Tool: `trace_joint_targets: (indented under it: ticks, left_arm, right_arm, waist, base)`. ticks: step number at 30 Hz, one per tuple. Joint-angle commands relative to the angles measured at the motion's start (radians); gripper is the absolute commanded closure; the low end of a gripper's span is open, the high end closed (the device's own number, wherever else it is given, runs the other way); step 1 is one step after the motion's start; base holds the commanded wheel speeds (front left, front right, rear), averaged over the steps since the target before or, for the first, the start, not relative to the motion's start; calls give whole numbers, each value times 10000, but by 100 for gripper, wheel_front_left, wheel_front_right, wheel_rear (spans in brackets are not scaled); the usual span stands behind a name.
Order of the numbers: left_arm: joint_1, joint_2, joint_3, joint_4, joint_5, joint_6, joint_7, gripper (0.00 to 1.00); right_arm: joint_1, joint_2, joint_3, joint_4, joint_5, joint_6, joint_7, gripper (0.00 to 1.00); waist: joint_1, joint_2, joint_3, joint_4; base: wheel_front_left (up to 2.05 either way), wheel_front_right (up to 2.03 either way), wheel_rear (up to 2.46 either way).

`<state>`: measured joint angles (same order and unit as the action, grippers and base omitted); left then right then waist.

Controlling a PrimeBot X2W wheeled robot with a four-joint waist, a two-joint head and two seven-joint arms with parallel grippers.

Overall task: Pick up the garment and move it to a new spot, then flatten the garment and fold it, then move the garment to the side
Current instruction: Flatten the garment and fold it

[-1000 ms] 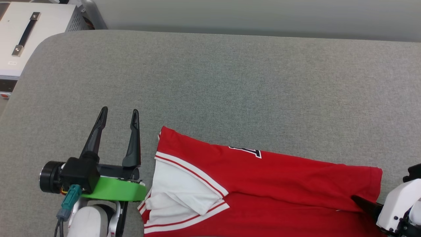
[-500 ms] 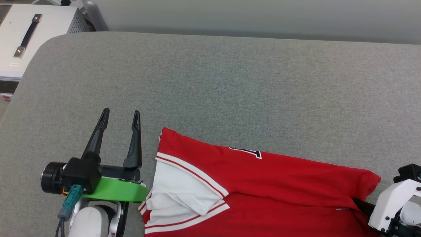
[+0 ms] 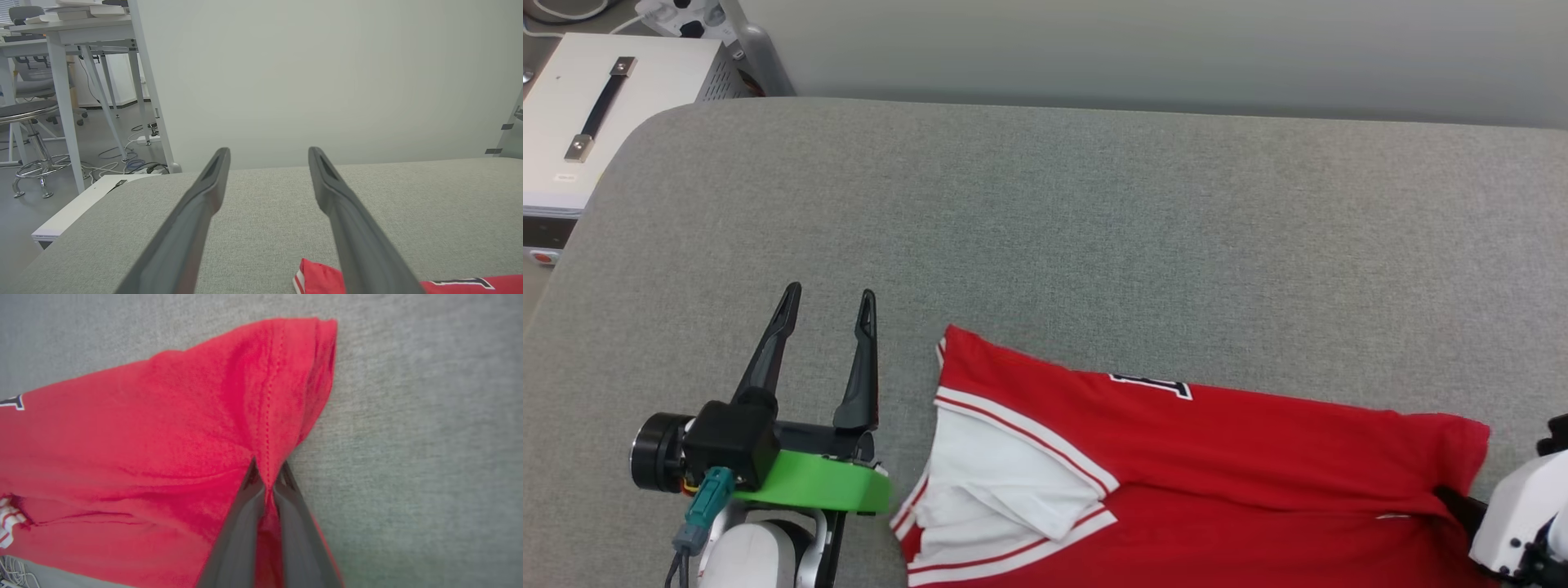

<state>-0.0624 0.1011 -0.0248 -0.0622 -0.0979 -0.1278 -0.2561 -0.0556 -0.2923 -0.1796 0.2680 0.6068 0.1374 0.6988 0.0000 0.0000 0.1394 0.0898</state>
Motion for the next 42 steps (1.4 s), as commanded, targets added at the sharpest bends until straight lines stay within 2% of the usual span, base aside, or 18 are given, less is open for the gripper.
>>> trace_joint_targets:
  ticks: [1, 9, 14, 18, 25, 32, 38, 42]
  left_arm:
    - [127, 75, -9, 17, -82, -28, -57, 0]
    - [93, 31, 4, 69, -123, -28, -57, 0]
    - [132, -30, 13, 134, -139, -28, -57, 0]
    - [199, -97, 27, 171, -176, -28, -57, 0]
    - [587, -240, 184, 274, -240, -28, -57, 0]
    - [812, -347, 258, 205, -251, -28, -57, 0]
    - [838, -401, 321, 139, -253, -28, -57, 0]
    - [820, -426, 383, 120, -246, -29, -57, 0]
  right_arm:
    - [-98, -346, -283, 231, -254, -67, -84, 100]
    - [-395, -1082, -1259, 610, -1011, -67, -279, 100]
    - [-335, -965, -1094, 298, -876, -67, -166, 100]
    - [-38, -811, -860, -402, -786, -67, 6, 100]
    - [1098, -375, -303, -2150, -754, -67, 561, 100]
    - [1823, 117, 346, -3926, -710, -67, 1270, 100]
    - [1957, 855, 1080, -4774, -579, -67, 1782, 100]
    - [1849, 1587, 1434, -4957, -446, -67, 1980, 100]
  waist:
    - [0, 0, 19, -4]
    - [0, 0, 72, 0]
    - [0, 0, -90, -8]
    - [0, 0, -326, -14]
    - [0, 0, -1184, -13]
    - [0, 0, -1453, 76]
    - [0, 0, -1405, 321]
    - [0, 0, -1285, 503]
  base:
    - [0, 0, 0]
    - [0, 0, 0]
    - [0, 0, 0]
    - [0, 0, 0]
    - [0, 0, 0]
    - [0, 0, 0]
    - [0, 0, 0]
    - [0, 0, 0]
